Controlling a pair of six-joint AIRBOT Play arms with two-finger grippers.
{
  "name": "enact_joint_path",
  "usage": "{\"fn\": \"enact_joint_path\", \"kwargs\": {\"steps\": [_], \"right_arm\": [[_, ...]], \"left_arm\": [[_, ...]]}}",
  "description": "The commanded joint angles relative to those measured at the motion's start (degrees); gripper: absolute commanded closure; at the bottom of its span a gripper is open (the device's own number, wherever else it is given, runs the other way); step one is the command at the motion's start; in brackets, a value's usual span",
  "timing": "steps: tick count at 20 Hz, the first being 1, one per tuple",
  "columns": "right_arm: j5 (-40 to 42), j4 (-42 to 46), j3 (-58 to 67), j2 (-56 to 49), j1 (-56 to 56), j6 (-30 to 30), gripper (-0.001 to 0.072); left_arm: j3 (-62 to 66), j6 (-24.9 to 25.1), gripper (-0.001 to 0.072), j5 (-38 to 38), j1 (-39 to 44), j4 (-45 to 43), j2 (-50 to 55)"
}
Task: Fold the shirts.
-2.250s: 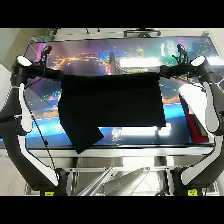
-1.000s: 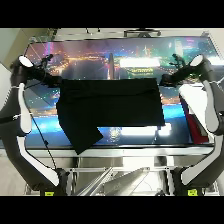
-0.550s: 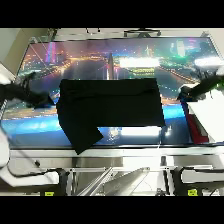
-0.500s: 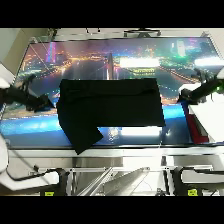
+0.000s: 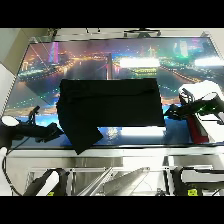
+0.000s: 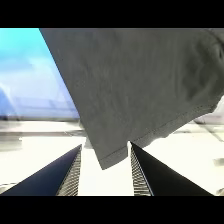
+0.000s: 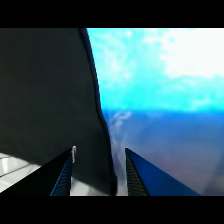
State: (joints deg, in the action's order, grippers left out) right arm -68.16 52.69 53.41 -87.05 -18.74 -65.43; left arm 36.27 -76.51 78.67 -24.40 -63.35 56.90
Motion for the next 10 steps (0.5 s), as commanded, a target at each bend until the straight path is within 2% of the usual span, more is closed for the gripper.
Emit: {"fn": "enact_joint_path", "kwargs": {"steps": [1,10], "right_arm": [[1.55,-3.04,-0.94,-3.80,2.36,1.66,0.0348],[1.75,-9.03,-0.92,-5.14,7.30,5.70,0.0347]], "left_arm": [[-7.82,-0.07,0.0389,-4.87,-0.15,1.97,-4.57],[-13.92,0.66,0.0390,-18.01,-0.15,4.94,-4.68]]}}
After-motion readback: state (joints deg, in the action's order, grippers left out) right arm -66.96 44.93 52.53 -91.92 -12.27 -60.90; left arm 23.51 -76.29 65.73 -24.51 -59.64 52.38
